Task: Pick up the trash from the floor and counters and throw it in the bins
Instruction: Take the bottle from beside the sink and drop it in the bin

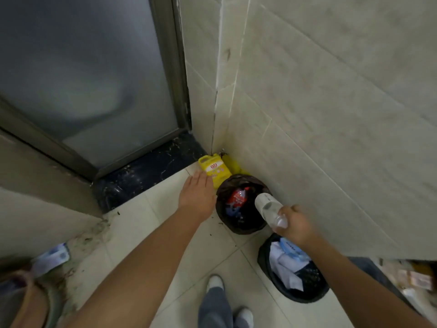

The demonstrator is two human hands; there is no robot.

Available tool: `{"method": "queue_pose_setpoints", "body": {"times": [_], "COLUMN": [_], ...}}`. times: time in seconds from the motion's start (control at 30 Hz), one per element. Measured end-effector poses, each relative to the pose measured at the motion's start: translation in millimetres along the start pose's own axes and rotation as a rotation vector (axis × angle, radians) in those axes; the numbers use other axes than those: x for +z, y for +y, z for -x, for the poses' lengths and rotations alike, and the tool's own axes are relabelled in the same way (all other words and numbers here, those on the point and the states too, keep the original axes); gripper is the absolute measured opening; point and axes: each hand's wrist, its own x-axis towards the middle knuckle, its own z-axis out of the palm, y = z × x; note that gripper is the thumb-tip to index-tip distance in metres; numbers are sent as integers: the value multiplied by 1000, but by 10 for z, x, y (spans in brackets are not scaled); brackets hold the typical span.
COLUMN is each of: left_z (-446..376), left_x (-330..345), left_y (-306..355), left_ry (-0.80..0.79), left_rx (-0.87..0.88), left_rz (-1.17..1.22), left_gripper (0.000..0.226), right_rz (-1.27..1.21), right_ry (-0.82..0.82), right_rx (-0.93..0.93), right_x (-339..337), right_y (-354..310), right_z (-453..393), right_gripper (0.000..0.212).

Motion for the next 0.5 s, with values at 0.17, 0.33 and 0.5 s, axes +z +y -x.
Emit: {"method": "queue_pose_setpoints", "body": {"times": [0.17,0.33,0.5], "left_z": [-499,-935,-1354], "left_x": [671,1772,2879], "left_y": [-191,-324,-281], "left_ry": [-64,-149,-234], "left_rx": [31,83,100], "left_rz": [35,90,106], "left_gripper": [59,59,59], "right_rz": [66,133,141], "right_ry": [-49,-33,0], "right_rx": [102,133,218], "right_x": [587,1534,2361], "right_y": [-34,75,419], "right_z": [-726,-1570,-2182], "right_gripper": [55,53,56]}}
